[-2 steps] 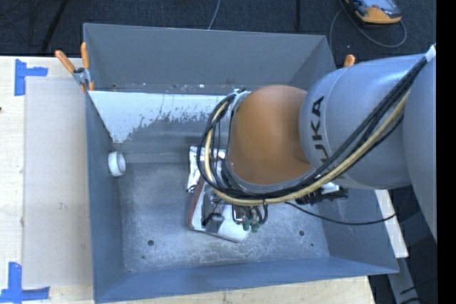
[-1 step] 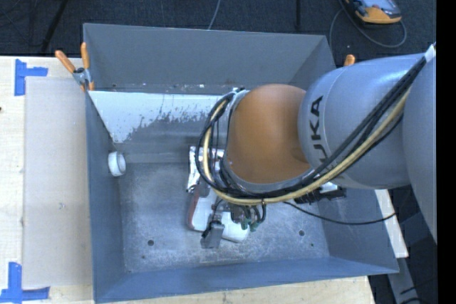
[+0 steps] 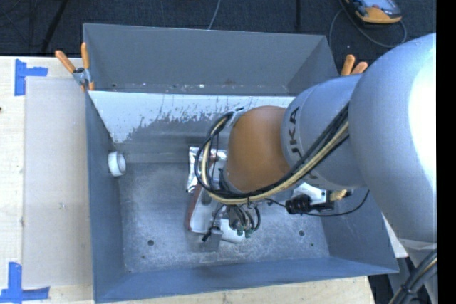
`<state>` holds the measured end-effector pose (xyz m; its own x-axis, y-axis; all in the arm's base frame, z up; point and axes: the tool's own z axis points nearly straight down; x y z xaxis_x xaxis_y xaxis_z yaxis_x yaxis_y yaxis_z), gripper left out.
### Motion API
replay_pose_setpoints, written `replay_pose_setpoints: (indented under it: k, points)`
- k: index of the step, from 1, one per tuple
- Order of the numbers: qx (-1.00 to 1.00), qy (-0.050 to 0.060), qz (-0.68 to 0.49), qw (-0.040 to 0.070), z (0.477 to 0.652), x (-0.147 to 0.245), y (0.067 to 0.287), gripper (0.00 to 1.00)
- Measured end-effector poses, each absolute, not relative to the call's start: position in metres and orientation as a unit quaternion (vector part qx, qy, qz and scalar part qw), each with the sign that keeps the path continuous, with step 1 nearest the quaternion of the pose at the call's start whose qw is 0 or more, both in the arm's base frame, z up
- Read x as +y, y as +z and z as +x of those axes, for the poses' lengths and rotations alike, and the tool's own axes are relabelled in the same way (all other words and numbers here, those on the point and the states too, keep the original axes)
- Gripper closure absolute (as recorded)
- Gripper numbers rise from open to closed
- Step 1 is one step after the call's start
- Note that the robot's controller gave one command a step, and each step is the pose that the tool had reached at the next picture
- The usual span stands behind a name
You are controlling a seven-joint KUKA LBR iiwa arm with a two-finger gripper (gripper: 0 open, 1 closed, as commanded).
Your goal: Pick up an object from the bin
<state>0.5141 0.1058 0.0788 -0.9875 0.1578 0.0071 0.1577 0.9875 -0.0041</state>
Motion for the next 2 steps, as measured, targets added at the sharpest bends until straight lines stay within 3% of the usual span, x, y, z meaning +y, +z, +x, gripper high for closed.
replay_pose_setpoints:
  k: [1,2]
  points:
    - [-0.997,0.000,-0.080,0.001,0.515,0.107,0.082,1.00]
    - [-0.995,-0.001,-0.099,-0.003,0.516,0.112,0.217,1.00]
